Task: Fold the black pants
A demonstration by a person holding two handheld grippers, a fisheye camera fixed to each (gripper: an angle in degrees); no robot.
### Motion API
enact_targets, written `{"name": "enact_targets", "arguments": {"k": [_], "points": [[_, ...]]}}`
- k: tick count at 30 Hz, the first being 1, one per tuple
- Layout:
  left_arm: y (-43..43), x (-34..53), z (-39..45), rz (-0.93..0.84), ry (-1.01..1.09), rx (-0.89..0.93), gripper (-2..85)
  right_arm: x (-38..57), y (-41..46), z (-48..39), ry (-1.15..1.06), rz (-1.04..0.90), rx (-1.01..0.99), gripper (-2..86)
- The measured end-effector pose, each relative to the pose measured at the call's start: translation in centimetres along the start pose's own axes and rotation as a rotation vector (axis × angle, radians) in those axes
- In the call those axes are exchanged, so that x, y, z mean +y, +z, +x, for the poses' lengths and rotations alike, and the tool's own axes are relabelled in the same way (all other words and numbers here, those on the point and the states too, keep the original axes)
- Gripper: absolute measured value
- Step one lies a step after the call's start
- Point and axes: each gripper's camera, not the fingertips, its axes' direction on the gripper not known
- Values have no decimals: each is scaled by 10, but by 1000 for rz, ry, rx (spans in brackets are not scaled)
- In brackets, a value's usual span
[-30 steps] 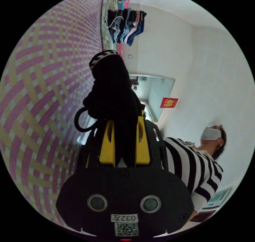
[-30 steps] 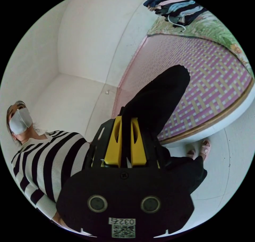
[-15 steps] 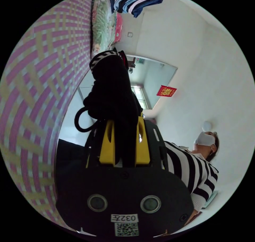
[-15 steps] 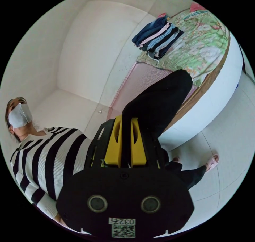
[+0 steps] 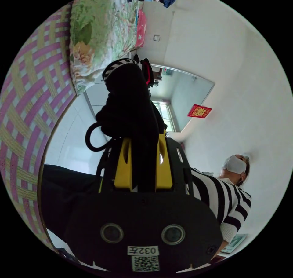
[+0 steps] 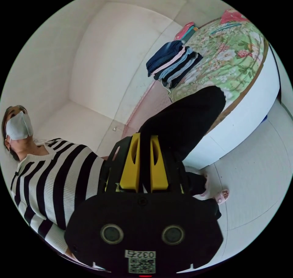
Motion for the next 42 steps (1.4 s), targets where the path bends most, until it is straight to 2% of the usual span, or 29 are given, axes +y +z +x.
{"name": "enact_targets", "arguments": {"k": [13,20,26,31,35,38,39,40,42], "points": [[-35,-13,69,285,171,-39,83,-190,16,8,-97,-194,-22,51],[-22,-24,115,423,283,68,82,-302,7,-19,-235,-261,-46,51],[-34,-74,224,493,462,-15,79,-435,-6,-64,-466,-300,-106,50],[-44,-133,357,510,585,-158,80,-555,-31,-125,-633,-186,-216,46],[-51,-170,369,565,465,-228,82,-617,-31,-108,-510,-206,-252,46],[-64,-203,324,602,247,-377,74,-645,-9,-41,-306,-233,-216,52],[-71,-213,296,620,112,-413,64,-650,7,-6,-209,-287,-145,72],[-75,-216,272,634,59,-392,52,-653,24,29,-103,-361,-103,83],[-72,-219,251,638,114,-218,43,-650,36,64,-10,-422,-107,74]]}}
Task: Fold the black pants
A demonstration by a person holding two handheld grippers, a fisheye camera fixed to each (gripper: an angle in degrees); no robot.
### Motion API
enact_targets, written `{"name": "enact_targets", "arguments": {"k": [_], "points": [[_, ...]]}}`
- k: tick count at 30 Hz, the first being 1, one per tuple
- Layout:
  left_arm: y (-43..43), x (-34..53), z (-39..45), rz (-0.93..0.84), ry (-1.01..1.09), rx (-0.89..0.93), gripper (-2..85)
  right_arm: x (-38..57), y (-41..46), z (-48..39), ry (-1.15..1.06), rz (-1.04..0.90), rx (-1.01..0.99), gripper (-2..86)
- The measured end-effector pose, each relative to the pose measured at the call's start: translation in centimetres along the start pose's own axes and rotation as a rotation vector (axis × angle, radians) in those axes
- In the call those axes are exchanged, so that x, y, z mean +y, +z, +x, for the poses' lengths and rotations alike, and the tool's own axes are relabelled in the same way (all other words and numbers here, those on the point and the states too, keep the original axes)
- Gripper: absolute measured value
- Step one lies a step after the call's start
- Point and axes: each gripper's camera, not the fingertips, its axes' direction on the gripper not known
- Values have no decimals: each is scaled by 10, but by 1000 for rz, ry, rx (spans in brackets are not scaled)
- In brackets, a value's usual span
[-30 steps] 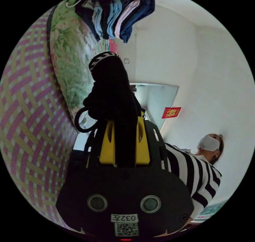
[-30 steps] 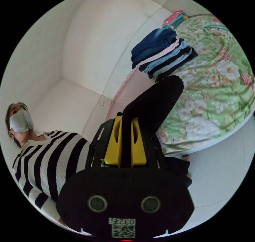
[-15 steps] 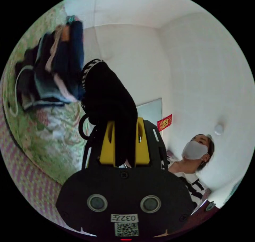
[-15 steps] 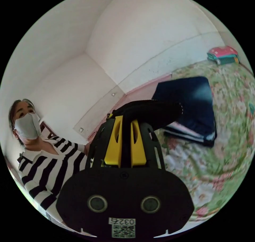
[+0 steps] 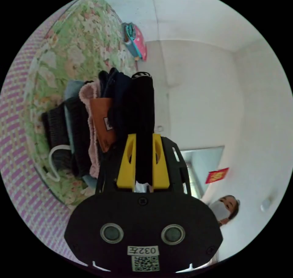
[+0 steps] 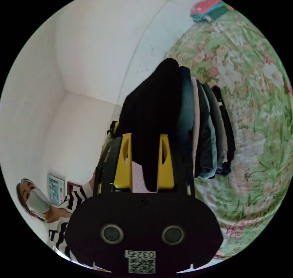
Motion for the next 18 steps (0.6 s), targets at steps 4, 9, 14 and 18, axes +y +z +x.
{"name": "enact_targets", "arguments": {"k": [4,9,14,18], "points": [[10,17,0,-10,52,30,32,5,-19,-4,-46,59,-24,43],[11,50,30,32,141,-31,1,2,-29,-51,-145,44,13,40],[19,85,47,88,202,-241,-8,-2,-9,-55,-112,-114,104,61],[33,138,122,197,531,-674,-9,17,-45,-94,-143,36,197,56]]}}
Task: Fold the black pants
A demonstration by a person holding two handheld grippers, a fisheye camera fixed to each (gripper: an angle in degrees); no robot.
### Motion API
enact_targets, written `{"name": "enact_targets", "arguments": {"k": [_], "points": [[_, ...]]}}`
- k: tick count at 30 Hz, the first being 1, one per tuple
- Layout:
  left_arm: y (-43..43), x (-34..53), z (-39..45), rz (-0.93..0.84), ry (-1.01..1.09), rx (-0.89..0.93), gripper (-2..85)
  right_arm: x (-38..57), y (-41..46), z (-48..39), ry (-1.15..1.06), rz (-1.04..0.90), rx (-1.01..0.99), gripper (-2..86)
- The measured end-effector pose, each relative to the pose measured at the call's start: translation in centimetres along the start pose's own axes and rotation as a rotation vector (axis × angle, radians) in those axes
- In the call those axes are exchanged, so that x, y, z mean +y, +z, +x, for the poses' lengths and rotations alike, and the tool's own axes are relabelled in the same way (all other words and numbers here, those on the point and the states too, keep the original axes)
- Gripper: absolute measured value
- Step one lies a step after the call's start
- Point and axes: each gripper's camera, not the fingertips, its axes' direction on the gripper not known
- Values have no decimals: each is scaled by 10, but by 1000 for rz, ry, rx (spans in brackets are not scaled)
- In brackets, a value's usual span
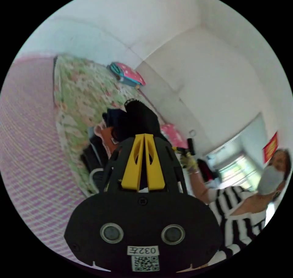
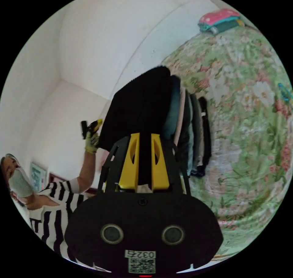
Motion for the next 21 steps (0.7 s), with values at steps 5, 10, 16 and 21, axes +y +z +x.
{"name": "enact_targets", "arguments": {"k": [5,10,16,21], "points": [[38,11,109,-68,436,-208,-9,-20,5,-116,-346,103,246,5],[129,31,99,-262,417,-337,-10,-80,102,-213,-565,113,443,-9],[127,120,24,32,336,-344,-9,-136,272,-252,-619,-297,549,-10],[124,153,-45,187,176,-342,-9,-142,348,-277,-665,-373,563,-10]]}}
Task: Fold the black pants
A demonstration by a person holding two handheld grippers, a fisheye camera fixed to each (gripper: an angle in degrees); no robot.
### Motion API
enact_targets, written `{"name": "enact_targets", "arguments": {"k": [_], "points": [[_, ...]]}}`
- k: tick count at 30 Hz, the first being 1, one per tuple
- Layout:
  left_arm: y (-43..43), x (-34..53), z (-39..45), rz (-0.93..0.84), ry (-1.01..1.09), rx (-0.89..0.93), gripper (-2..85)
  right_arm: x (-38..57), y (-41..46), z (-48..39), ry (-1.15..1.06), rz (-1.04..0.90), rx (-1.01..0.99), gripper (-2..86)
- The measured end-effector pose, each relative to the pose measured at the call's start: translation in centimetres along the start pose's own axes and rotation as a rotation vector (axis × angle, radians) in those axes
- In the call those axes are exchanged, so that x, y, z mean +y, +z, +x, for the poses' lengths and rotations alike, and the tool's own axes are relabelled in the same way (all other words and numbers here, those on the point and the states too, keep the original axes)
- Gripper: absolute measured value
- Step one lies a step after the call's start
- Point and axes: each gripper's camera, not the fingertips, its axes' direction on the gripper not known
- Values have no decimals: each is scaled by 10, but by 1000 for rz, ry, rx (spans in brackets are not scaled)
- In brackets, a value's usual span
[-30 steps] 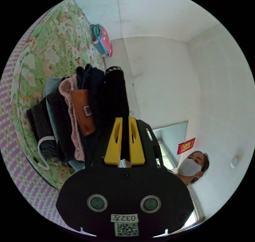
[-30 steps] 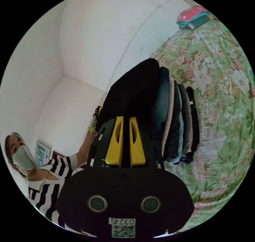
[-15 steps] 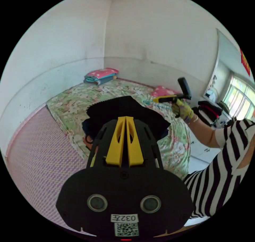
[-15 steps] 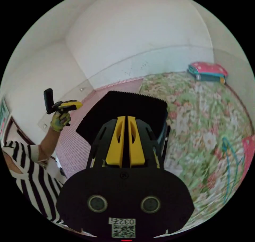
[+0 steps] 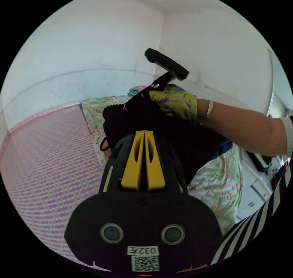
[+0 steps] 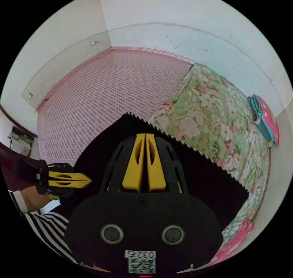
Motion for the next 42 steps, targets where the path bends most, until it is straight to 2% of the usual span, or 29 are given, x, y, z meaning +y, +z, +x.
{"name": "enact_targets", "arguments": {"k": [4,5,8,9,11,13,17,21,24,26,27,30,33,35,37,39,42], "points": [[42,-20,-3,-54,3,22,-9,-1,14,-6,-53,5,196,-10],[49,-22,0,-60,14,21,-9,3,14,-1,-48,13,191,-10],[79,-25,19,-107,115,-68,-9,24,-2,38,51,57,3,-10],[87,-23,23,-112,159,-121,-9,33,-20,49,104,90,-64,-10],[97,-20,15,-119,157,-141,-9,59,-69,50,148,272,-76,-10],[109,-22,-2,-146,135,-108,-9,114,-130,34,147,521,-101,-10],[118,-39,-24,-155,165,7,-10,206,-161,-3,142,653,-121,-10],[88,-19,-56,5,133,85,-10,304,-133,-44,151,698,-73,-10],[81,36,-84,-28,68,113,-10,347,-94,-55,230,660,-123,-10],[82,84,-96,-119,52,78,-10,355,-65,-58,250,582,-224,-10],[83,120,-106,-218,-2,77,-9,352,-43,-61,241,478,-290,-10],[73,220,-134,-424,-278,95,-9,347,7,-77,206,345,-465,-10],[44,318,-155,-521,-614,33,-9,339,54,-104,211,235,-638,-10],[30,369,-166,-586,-828,-24,-9,330,83,-127,201,136,-684,-10],[11,419,-177,-511,-1062,-29,-9,313,115,-164,158,30,-781,-10],[1,446,-188,-425,-1178,-21,-9,294,134,-197,99,-43,-833,-10],[-4,474,-211,-379,-1233,-59,-9,256,158,-259,-51,-144,-867,-10]]}}
